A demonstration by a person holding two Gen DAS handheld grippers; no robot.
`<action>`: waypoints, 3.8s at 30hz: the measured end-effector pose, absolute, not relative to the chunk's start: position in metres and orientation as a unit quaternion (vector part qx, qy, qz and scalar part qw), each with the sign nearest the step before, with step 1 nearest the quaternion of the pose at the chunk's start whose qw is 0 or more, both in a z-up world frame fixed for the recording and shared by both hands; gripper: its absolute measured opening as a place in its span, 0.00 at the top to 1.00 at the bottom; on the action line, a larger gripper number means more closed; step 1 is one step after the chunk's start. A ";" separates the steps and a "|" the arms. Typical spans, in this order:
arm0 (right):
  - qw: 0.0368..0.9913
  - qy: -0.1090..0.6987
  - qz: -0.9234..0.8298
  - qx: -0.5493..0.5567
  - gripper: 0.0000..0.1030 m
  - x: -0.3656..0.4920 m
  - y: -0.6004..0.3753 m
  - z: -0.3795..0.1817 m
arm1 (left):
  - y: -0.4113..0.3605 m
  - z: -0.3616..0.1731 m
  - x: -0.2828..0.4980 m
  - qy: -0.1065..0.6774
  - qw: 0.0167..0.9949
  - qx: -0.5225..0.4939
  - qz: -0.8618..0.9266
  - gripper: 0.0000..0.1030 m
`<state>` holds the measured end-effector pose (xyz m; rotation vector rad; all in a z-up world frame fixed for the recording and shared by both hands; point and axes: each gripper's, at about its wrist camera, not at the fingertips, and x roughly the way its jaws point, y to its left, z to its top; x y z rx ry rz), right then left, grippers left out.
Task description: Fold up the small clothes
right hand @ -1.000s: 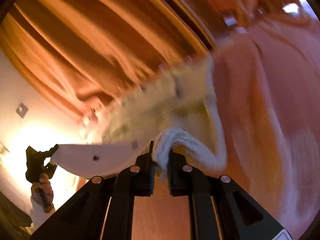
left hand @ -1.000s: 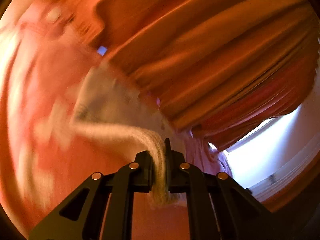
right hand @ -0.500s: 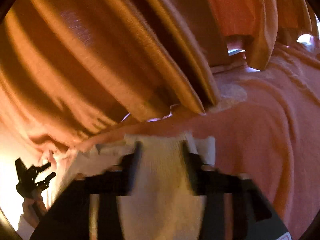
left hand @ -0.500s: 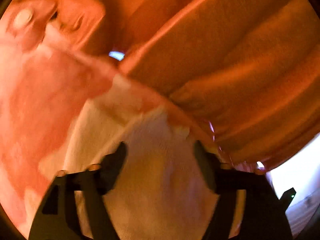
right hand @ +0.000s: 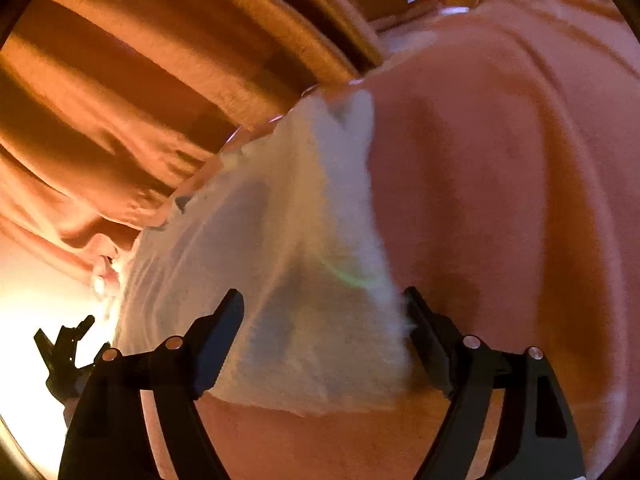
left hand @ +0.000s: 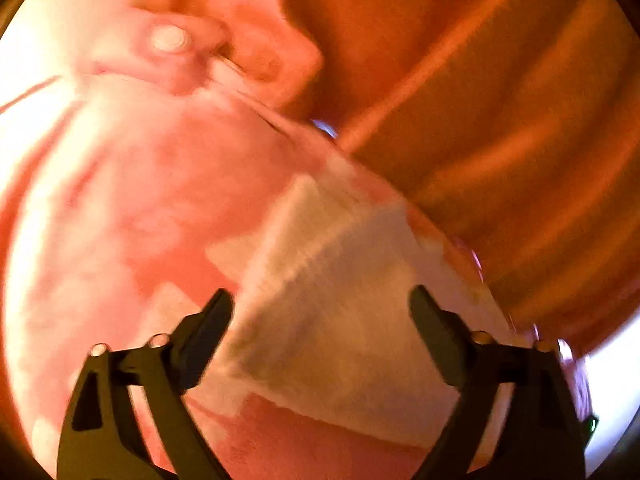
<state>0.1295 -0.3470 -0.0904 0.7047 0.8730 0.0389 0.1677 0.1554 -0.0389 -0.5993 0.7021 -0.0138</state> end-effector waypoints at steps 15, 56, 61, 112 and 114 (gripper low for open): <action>0.840 0.408 0.069 0.350 0.78 0.153 -0.339 -0.061 | 0.190 -0.073 0.177 0.449 0.796 -0.398 -0.080 0.88; 0.811 0.496 0.134 0.279 0.77 0.069 -0.328 -0.043 | 0.208 -0.029 0.047 0.448 0.827 -0.311 -0.136 0.71; 0.809 0.489 0.113 0.305 0.66 0.064 -0.326 -0.049 | 0.213 -0.039 0.095 0.395 0.825 -0.386 -0.120 0.17; 0.884 0.403 0.062 0.231 0.33 0.066 -0.328 -0.007 | 0.157 -0.001 0.103 0.415 0.860 -0.270 -0.127 0.14; 0.883 0.408 0.053 0.226 0.33 0.087 -0.323 -0.019 | 0.143 -0.023 0.135 0.434 0.850 -0.269 -0.133 0.14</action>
